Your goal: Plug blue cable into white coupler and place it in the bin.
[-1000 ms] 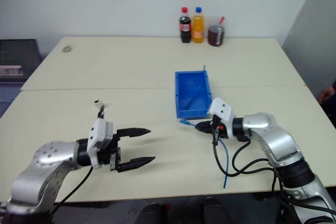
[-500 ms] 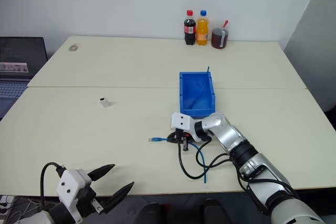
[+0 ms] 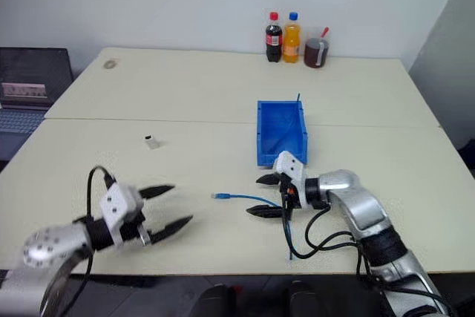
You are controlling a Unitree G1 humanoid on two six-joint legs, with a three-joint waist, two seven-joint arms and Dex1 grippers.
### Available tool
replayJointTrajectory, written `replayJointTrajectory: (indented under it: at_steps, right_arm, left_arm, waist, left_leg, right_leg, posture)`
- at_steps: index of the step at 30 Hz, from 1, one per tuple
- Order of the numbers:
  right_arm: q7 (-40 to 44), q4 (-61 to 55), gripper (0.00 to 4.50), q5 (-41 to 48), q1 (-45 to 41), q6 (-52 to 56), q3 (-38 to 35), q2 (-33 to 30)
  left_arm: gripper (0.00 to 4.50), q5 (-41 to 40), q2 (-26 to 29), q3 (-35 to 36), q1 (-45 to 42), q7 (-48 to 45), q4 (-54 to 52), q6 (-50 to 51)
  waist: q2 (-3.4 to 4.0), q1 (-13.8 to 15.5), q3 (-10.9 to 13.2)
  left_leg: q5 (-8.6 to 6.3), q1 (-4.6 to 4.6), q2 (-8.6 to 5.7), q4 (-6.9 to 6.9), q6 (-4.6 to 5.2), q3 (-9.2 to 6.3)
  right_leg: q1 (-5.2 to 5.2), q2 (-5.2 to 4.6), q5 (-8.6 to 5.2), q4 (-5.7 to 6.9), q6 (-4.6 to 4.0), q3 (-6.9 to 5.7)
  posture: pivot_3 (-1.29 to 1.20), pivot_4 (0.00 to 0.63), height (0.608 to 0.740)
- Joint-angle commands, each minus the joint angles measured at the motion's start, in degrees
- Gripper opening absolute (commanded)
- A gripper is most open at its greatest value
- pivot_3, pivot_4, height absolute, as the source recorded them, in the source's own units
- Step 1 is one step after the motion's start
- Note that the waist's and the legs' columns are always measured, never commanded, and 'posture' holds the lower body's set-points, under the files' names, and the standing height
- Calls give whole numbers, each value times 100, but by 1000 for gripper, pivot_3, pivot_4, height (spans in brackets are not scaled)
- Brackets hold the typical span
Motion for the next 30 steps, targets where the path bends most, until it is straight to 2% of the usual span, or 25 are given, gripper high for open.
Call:
replayJointTrajectory:
  at_steps: [1, 5, 9, 13, 18, 22, 30]
  right_arm:
    - [-547, -1345, 4473, 767, 290, 985, -813, -248]
    - [-1118, -2021, 4473, 831, 767, 1295, -1279, -568]
    - [-1535, -2293, 4473, 795, 1130, 1322, -1490, -687]
    - [-1950, -2622, 4473, 846, 1555, 1369, -1757, -652]
    - [-2238, -2872, 4473, 957, 1891, 1395, -1922, -653]
    - [-2396, -2944, 4500, 1066, 1984, 1394, -1976, -680]
    - [-2485, -2819, 4500, 1195, 1874, 1328, -1960, -784]
  left_arm:
    - [4500, 149, 159, -632, -818, -878, 935, -578]
    - [4500, 605, 170, -1470, -1933, -1907, 2505, -1371]
    - [4500, 978, 117, -2043, -2669, -2689, 3752, -2193]
    - [4500, 1293, -213, -2298, -3486, -2850, 5025, -2816]
    - [4500, 1465, -481, -2406, -3980, -3013, 6023, -3249]
    - [3793, 1547, -540, -2503, -4130, -3280, 6351, -3340]
    - [2085, 1744, -384, -2532, -4103, -3348, 6525, -3365]
  waist:
    - [-7, -45, -4]
    - [-6, -83, -3]
    - [-6, -60, -3]
    - [-9, -16, -2]
    - [-9, -16, -7]
    - [-8, -22, -10]
    - [-2, -27, -22]
  left_leg:
    - [0, -1, -3, 0, 0, 2]
    - [-1, 2, 3, -7, 0, 11]
    - [-1, -4, 6, -9, 0, 11]
    - [-1, -10, 4, -4, 1, 6]
    - [0, -10, -1, 3, 1, 7]
    - [1, -5, -3, 6, 2, 8]
    - [1, -2, 0, 5, 3, 6]
  right_leg:
    - [1, 2, -2, -2, 4, -1]
    - [0, 14, 1, -17, 6, 7]
    - [-3, 23, -1, -16, 4, 0]
    - [-1, 23, -2, -18, 5, -8]
    - [6, 20, 4, -20, 17, -4]
    - [10, 19, 8, -17, 22, 0]
    - [10, 20, 8, -14, 22, 0]
  posture:
    - [0, 150, 740]
    - [0, 150, 740]
    - [0, 150, 740]
    - [0, 150, 740]
    - [0, 150, 740]
    - [0, 150, 740]
    - [0, 150, 740]
